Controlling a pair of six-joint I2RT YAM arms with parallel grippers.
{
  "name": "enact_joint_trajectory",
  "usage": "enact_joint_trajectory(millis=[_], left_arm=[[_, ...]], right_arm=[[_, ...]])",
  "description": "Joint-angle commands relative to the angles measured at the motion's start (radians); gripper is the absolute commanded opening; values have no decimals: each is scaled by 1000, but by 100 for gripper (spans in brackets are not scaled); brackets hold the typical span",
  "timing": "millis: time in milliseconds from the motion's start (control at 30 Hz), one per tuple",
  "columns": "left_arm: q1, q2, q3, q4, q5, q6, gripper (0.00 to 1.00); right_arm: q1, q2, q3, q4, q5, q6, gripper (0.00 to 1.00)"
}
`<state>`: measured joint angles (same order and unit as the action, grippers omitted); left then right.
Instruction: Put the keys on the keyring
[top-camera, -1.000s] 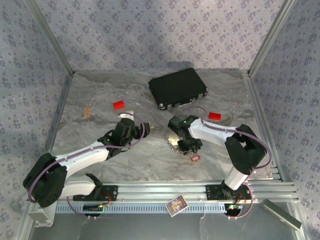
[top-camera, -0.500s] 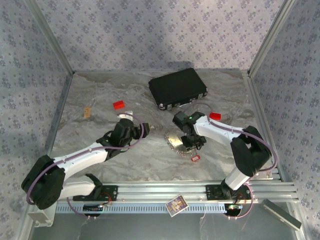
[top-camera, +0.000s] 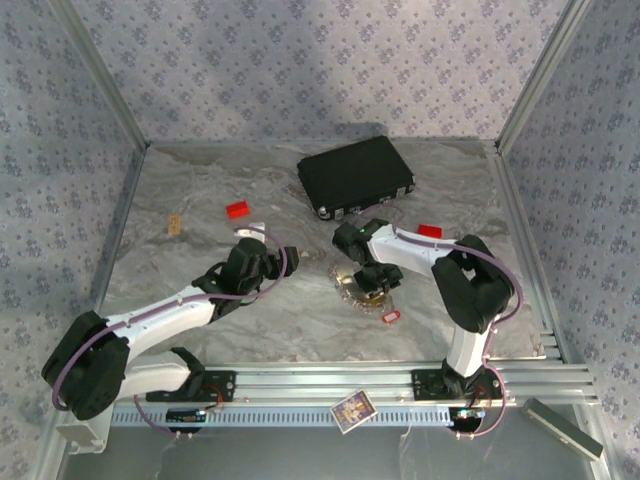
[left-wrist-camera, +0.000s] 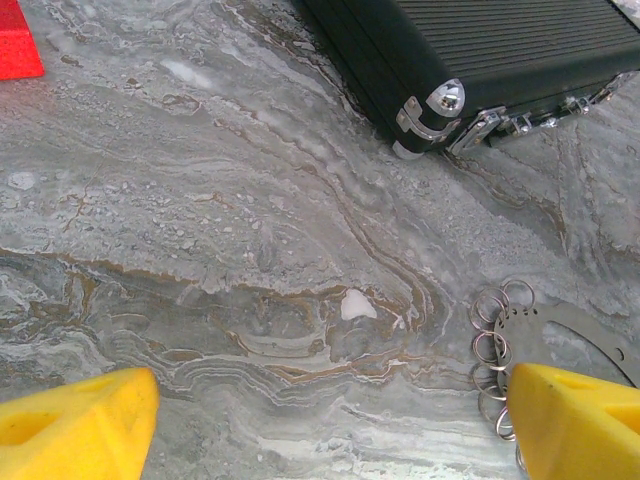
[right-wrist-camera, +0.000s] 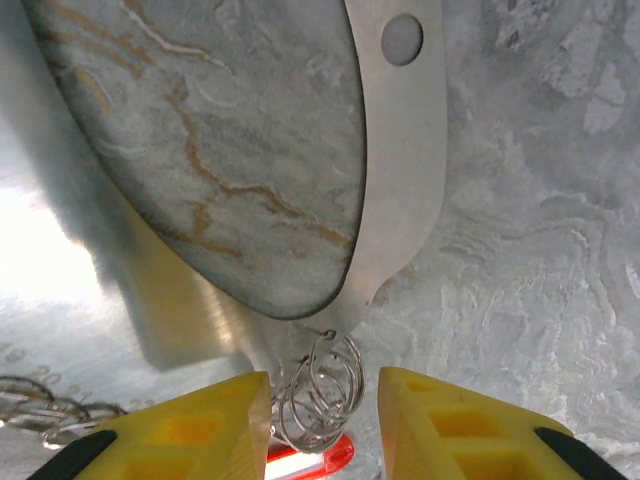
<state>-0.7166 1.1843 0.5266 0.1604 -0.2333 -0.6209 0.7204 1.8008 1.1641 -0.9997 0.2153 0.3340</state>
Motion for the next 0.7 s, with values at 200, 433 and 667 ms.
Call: enact_joint_trajectory(millis=[200,433,667], left_arm=[[-6,-31,-23,22,-20,9,90],[-7,-48,-31,32,-22,12,90],[-6,-59,-33,26,-30,17,90]], right_arm=[[7,55,19,-48,76,-11,32],[8,69,55,-43,96,-10,30],[7,75,55,-40,89,-16,27]])
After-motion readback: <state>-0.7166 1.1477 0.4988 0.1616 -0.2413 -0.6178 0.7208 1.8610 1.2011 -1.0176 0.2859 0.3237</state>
